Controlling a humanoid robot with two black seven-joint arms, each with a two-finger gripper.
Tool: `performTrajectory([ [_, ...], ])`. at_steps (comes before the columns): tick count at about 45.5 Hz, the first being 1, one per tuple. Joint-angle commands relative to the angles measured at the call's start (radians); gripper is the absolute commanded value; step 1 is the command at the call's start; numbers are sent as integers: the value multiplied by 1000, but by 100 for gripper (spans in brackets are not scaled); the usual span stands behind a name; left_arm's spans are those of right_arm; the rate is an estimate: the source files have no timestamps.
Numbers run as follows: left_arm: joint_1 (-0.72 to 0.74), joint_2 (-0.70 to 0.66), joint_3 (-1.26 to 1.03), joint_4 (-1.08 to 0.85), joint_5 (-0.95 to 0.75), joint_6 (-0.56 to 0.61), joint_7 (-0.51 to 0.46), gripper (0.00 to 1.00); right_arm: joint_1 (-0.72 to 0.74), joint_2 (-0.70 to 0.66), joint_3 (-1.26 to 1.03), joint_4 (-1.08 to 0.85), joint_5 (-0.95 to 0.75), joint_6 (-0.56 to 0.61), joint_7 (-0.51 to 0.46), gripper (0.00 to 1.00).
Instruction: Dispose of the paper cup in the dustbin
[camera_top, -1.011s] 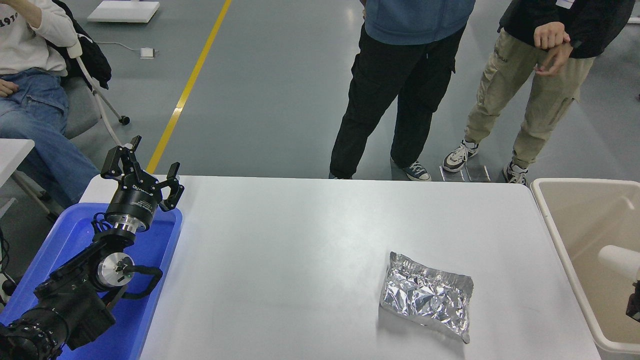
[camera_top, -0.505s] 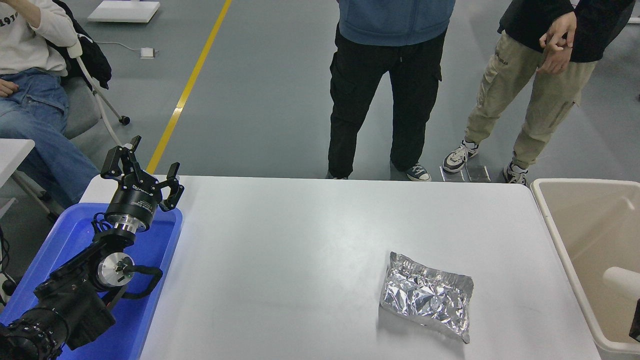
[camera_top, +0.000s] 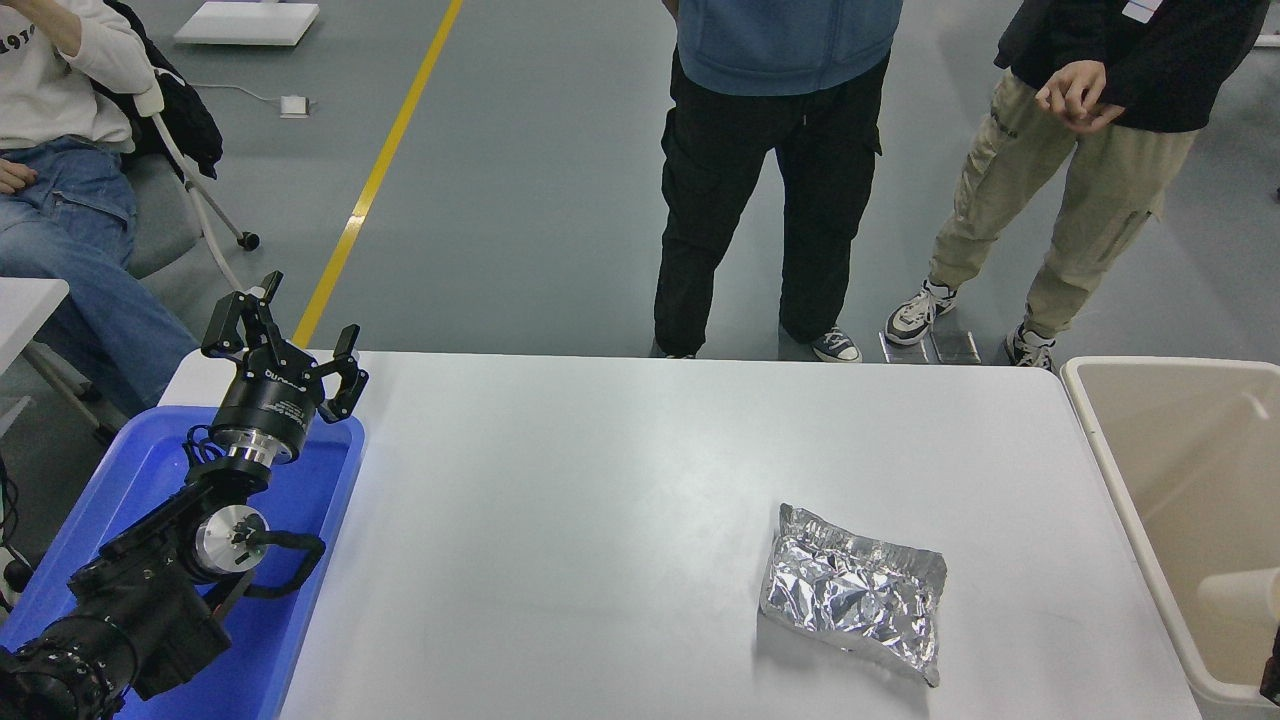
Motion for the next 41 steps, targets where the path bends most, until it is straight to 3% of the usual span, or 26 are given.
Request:
performTrajectory([
  [1,0,0,0,0,0,0,0,100,-1,1,7,2,-1,6,0,100],
  [14,0,0,0,0,0,0,0,100,60,-2,13,10,1,37,0,100],
  [26,0,0,0,0,0,0,0,100,136,-48,129,10,1,236,3,100],
  [41,0,0,0,0,0,0,0,100,258,-82,134,16,1,615,32,100],
])
